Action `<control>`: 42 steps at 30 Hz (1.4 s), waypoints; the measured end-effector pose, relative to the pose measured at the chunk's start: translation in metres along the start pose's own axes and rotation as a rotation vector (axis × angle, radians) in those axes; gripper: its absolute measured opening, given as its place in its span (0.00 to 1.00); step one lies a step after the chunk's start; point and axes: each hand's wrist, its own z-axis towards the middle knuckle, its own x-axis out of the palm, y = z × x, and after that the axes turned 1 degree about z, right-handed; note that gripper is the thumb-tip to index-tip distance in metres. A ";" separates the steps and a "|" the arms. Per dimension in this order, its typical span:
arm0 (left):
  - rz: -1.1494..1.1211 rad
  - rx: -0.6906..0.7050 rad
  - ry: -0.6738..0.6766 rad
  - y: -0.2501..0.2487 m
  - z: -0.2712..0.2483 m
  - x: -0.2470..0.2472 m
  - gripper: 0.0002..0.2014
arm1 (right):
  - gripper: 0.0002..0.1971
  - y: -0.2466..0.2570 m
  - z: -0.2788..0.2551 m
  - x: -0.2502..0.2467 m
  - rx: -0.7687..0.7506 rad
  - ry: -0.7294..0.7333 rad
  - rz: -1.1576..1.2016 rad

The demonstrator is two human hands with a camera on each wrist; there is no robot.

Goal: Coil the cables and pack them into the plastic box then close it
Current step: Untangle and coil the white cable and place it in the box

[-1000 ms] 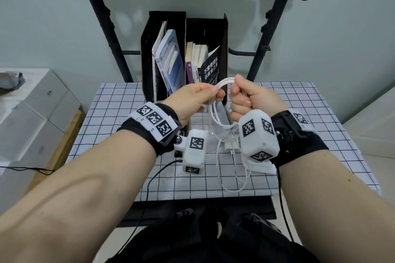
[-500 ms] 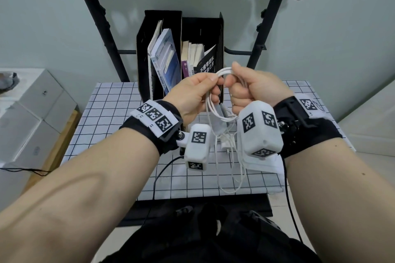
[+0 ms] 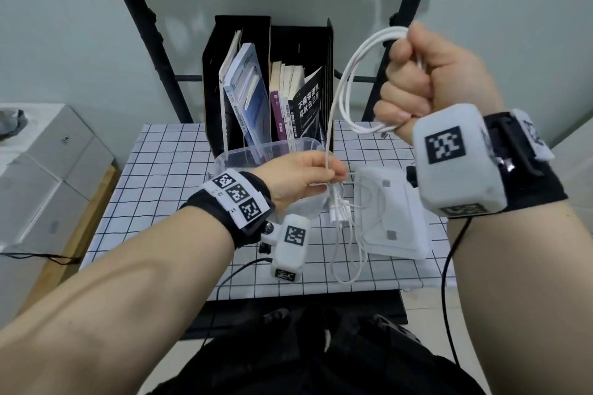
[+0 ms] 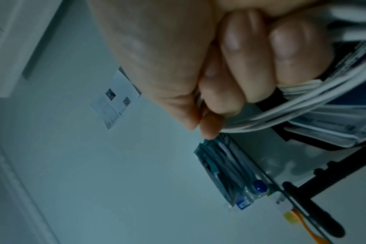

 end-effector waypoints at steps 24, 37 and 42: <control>-0.088 -0.076 0.000 -0.007 0.008 0.013 0.09 | 0.19 0.003 -0.004 -0.004 -0.045 -0.056 0.006; -0.313 0.130 -0.028 -0.051 0.001 0.020 0.09 | 0.20 0.007 -0.006 -0.009 -0.085 -0.082 0.034; -0.389 0.194 0.015 -0.070 -0.003 0.025 0.08 | 0.21 0.010 -0.007 -0.011 -0.091 -0.064 0.052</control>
